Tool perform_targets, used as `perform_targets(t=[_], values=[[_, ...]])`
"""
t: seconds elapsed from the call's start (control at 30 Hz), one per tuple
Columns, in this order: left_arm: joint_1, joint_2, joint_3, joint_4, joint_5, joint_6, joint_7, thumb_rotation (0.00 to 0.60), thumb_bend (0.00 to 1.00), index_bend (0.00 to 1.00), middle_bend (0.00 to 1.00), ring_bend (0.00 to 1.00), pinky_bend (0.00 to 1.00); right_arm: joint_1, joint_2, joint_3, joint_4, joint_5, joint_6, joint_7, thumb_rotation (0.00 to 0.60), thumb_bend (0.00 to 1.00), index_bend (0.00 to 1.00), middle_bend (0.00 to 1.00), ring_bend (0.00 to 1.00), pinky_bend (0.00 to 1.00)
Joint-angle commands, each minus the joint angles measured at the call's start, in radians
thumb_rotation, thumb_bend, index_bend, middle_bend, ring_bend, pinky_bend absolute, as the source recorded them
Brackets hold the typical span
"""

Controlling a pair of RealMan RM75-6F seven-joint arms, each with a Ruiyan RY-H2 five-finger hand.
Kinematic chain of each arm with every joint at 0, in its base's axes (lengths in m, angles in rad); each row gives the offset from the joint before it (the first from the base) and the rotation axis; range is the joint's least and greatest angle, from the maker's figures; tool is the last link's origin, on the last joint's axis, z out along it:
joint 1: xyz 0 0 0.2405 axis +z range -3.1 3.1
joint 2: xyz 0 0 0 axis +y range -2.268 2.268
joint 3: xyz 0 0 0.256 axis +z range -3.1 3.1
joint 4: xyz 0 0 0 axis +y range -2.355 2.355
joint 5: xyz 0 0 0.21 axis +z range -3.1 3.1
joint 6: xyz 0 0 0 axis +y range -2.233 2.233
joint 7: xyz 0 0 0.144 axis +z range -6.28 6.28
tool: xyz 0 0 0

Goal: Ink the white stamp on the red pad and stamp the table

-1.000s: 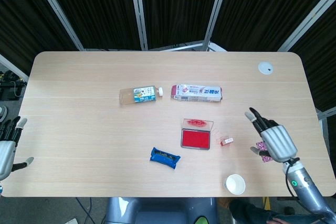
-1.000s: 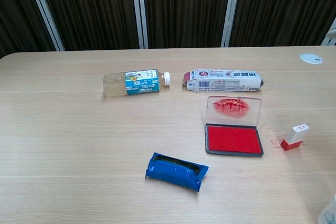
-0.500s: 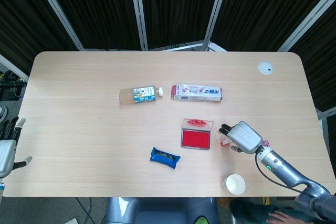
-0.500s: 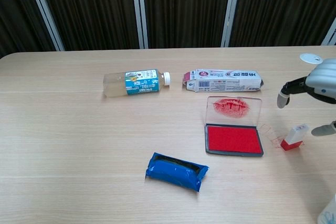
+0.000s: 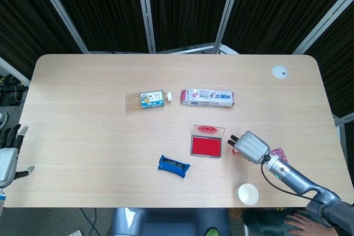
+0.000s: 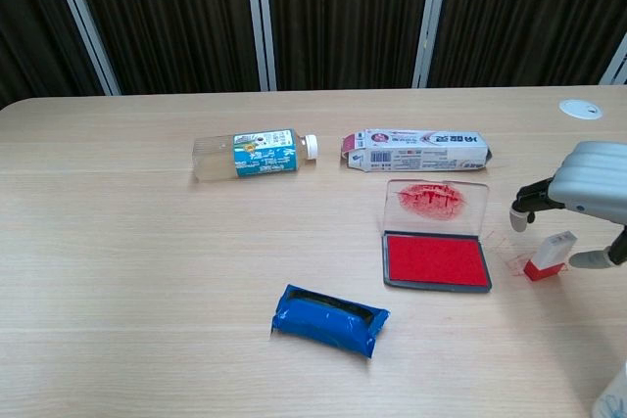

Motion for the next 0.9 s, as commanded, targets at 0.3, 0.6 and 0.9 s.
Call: perform_targets(t=[0.3, 0.6, 0.9], values=[[-0.003, -0.003, 0.002, -0.002, -0.009, -0.007, 0.008, 0.600, 0.00, 0.00, 0.00, 0.00, 0.00, -0.005, -0.033, -0.020, 0.072, 0.014, 0.025, 0.065, 0.600, 0.23, 0.37, 0.40, 0.77, 1.00], [-0.003, -0.005, 0.007, -0.003, -0.008, -0.009, 0.013, 0.600, 0.00, 0.00, 0.00, 0.00, 0.00, -0.008, -0.057, -0.030, 0.127, 0.026, 0.033, 0.112, 0.600, 0.26, 0.42, 0.44, 0.77, 1.00], [-0.004, -0.010, 0.008, -0.003, -0.009, -0.007, 0.021, 0.600, 0.00, 0.00, 0.00, 0.00, 0.00, -0.009, -0.083, -0.043, 0.170, 0.022, 0.056, 0.144, 0.600, 0.28, 0.43, 0.45, 0.77, 1.00]])
